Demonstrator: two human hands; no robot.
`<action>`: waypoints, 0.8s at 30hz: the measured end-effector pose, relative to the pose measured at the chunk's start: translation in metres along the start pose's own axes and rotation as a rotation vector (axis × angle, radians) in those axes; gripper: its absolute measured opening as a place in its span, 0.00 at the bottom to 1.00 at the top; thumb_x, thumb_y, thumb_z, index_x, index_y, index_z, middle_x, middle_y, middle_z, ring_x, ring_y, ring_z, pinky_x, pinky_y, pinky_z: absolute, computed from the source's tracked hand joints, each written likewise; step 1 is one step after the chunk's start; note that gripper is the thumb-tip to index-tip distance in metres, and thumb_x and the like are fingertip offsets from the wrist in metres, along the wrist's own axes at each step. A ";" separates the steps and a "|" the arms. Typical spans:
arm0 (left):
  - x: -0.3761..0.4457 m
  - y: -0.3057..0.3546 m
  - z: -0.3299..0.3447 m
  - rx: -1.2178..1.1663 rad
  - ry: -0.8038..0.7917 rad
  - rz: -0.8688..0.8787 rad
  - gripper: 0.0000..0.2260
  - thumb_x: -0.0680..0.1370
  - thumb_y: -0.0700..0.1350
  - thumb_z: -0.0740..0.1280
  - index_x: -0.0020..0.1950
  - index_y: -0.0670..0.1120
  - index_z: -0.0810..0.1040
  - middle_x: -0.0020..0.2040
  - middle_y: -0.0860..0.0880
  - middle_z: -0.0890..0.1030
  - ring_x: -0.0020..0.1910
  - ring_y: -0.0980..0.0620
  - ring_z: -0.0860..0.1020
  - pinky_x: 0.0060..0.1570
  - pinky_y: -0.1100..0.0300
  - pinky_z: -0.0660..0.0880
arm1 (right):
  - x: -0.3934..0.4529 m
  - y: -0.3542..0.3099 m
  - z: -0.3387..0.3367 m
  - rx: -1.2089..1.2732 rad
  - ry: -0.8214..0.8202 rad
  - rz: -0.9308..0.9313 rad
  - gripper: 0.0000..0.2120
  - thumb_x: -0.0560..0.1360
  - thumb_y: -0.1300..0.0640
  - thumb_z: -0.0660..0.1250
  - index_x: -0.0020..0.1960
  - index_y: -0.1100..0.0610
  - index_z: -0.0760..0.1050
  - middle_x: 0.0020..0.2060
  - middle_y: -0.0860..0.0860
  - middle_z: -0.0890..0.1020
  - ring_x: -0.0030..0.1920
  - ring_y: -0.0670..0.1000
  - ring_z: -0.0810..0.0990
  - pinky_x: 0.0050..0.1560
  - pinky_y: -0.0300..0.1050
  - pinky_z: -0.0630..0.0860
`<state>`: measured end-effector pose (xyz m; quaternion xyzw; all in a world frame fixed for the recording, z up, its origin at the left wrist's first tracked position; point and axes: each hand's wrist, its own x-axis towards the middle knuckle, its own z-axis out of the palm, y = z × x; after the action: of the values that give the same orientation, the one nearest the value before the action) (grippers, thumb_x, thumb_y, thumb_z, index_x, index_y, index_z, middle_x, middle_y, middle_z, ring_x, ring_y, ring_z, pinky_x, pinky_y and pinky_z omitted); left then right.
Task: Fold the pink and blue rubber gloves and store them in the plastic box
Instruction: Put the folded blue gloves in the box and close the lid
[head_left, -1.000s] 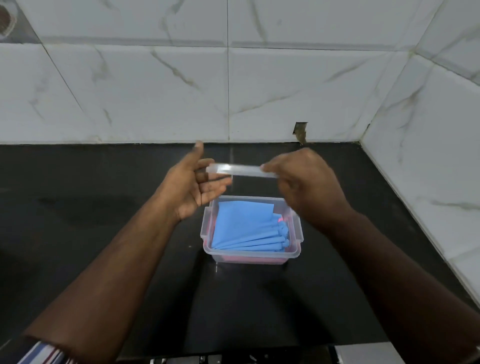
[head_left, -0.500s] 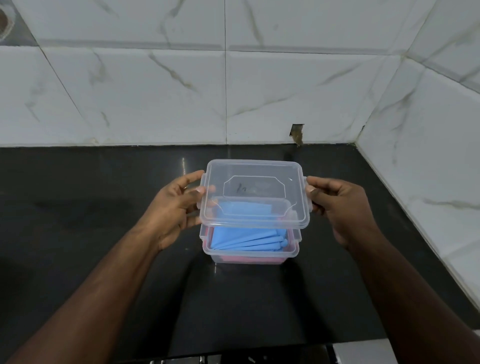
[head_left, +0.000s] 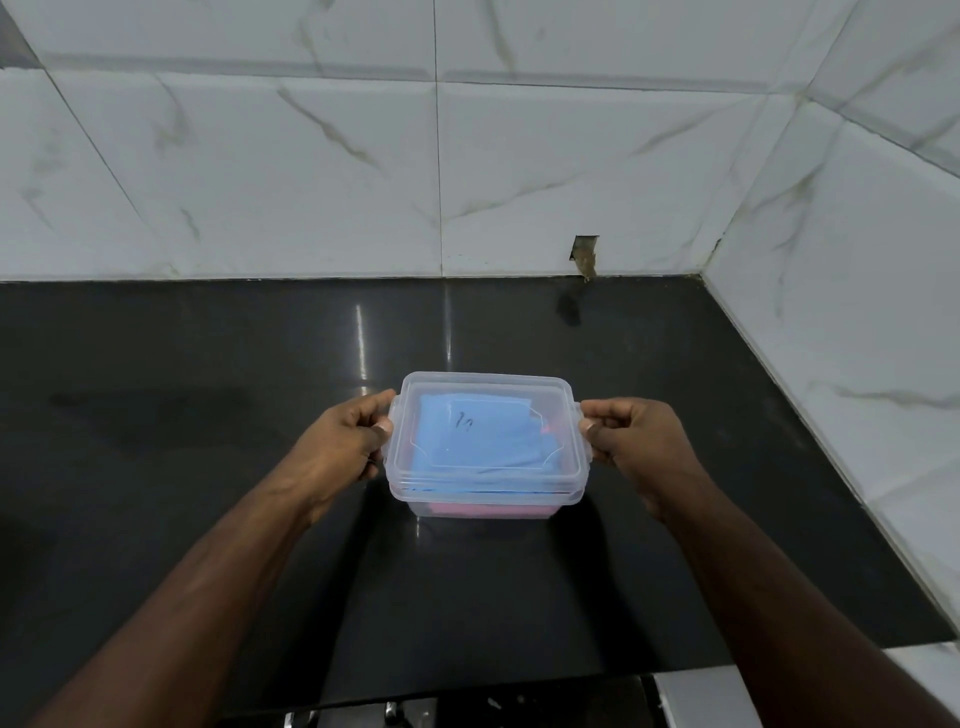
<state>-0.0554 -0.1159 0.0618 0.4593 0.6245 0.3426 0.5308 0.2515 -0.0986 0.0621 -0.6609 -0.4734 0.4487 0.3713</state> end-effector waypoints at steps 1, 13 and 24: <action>0.000 -0.001 0.000 0.015 -0.006 0.004 0.20 0.82 0.35 0.59 0.63 0.56 0.81 0.52 0.44 0.84 0.39 0.52 0.75 0.37 0.57 0.74 | 0.000 0.000 0.000 0.000 -0.001 -0.002 0.10 0.76 0.67 0.69 0.55 0.60 0.83 0.42 0.53 0.87 0.40 0.48 0.85 0.39 0.41 0.79; 0.004 -0.002 -0.002 0.086 -0.006 -0.002 0.13 0.84 0.43 0.61 0.60 0.57 0.81 0.46 0.47 0.85 0.38 0.50 0.77 0.40 0.54 0.77 | -0.004 -0.002 -0.001 -0.052 -0.026 0.017 0.12 0.75 0.69 0.67 0.54 0.58 0.82 0.42 0.53 0.87 0.43 0.51 0.86 0.45 0.48 0.84; 0.001 0.000 -0.002 0.004 -0.090 -0.015 0.17 0.84 0.39 0.58 0.56 0.57 0.84 0.52 0.38 0.83 0.43 0.48 0.80 0.50 0.46 0.81 | -0.018 -0.014 -0.007 -0.069 -0.174 0.023 0.12 0.77 0.63 0.68 0.59 0.54 0.80 0.45 0.51 0.86 0.41 0.47 0.85 0.38 0.45 0.83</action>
<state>-0.0573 -0.1152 0.0622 0.4707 0.6040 0.3164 0.5600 0.2509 -0.1128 0.0813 -0.6372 -0.5112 0.4921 0.3007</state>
